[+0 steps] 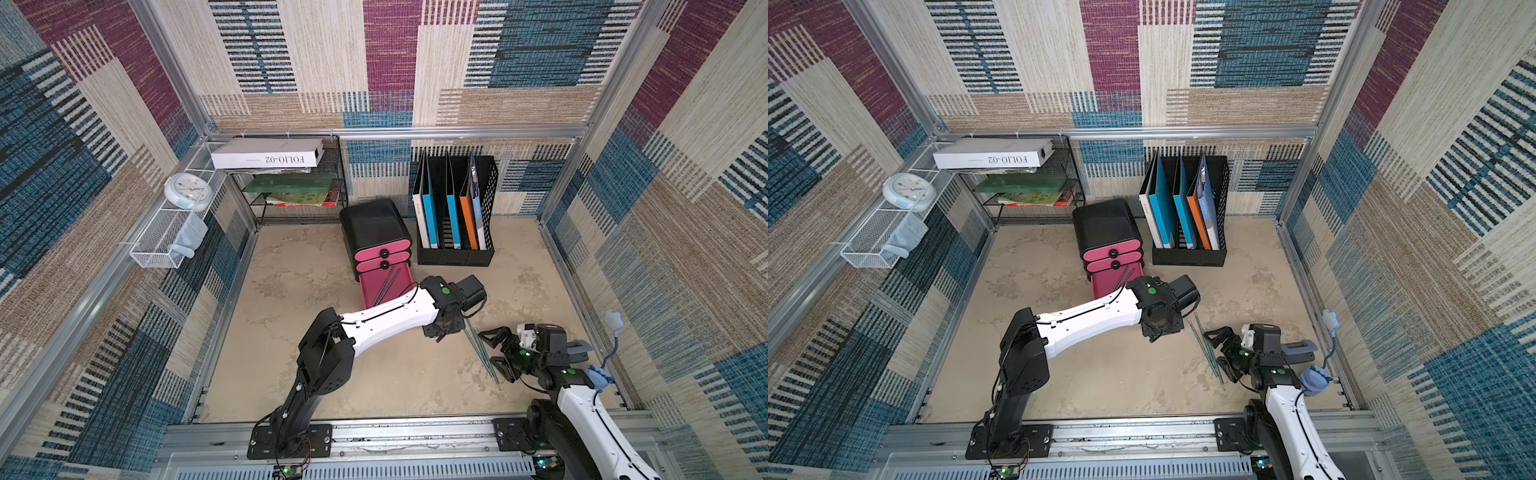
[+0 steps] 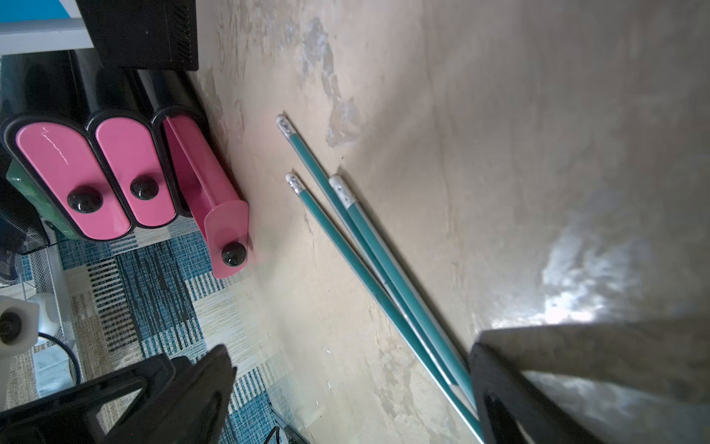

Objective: Please place the pencils in the drawer according to their color
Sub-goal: Adjust the pencil at the center of the board.

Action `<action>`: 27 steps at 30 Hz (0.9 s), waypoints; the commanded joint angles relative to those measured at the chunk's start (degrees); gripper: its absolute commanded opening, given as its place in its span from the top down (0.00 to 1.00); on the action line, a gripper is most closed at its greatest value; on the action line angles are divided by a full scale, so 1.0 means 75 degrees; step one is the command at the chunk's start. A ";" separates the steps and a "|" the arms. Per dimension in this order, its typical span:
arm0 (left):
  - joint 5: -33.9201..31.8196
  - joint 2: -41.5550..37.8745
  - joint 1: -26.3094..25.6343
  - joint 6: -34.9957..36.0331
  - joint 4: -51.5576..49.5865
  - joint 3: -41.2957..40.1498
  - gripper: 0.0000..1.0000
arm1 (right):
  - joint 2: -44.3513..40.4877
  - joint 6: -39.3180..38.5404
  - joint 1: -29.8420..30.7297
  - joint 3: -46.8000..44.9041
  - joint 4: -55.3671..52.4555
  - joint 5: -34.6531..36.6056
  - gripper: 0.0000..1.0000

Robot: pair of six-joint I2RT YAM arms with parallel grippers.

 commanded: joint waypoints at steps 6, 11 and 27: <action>0.0022 -0.0090 0.0017 -0.0038 0.0120 -0.0322 0.62 | -0.0146 0.0829 0.0564 -0.0284 0.0125 0.0246 0.00; 0.0054 -0.0090 0.0037 -0.0067 0.0209 -0.0463 0.62 | 0.0023 0.1112 0.0961 -0.0319 0.0436 0.0419 0.00; 0.0264 0.0775 0.0061 0.1322 0.0426 0.0364 0.61 | 0.0317 0.1050 0.1277 0.1371 -0.0123 0.1351 0.01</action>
